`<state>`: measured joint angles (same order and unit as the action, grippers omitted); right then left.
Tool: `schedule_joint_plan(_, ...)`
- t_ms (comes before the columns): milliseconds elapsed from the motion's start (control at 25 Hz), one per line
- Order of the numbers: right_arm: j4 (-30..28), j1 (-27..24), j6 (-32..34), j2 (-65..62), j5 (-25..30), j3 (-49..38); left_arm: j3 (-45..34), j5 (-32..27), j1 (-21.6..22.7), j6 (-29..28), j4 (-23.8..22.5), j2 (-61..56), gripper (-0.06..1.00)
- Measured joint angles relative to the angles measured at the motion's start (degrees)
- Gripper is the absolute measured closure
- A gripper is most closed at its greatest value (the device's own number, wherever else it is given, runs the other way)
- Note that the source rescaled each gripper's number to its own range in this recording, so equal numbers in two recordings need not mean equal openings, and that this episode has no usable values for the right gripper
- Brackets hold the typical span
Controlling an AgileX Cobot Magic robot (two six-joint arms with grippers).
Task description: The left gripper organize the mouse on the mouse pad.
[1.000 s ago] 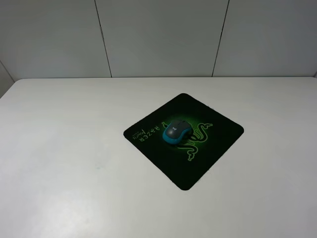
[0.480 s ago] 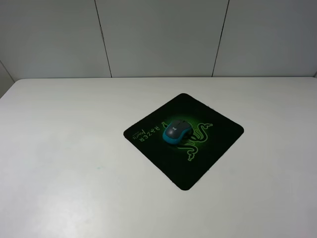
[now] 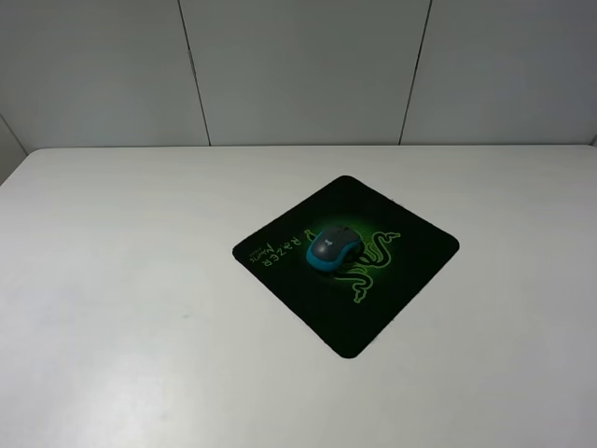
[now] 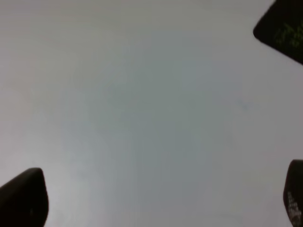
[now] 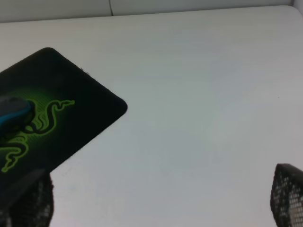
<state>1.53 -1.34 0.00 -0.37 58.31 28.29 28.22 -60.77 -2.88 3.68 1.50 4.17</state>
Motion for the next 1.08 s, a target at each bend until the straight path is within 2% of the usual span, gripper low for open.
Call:
schedule_joint_plan(200,0.0,0.0,0.0,0.0,0.0,0.0,0.0,0.0,0.8,0.0,0.0,-4.4,-0.06)
schedule_joint_plan(1080,0.0,0.0,0.0,0.0,0.0,0.0,0.0,-0.1,0.8,0.1,-0.2,-4.5,-0.06)
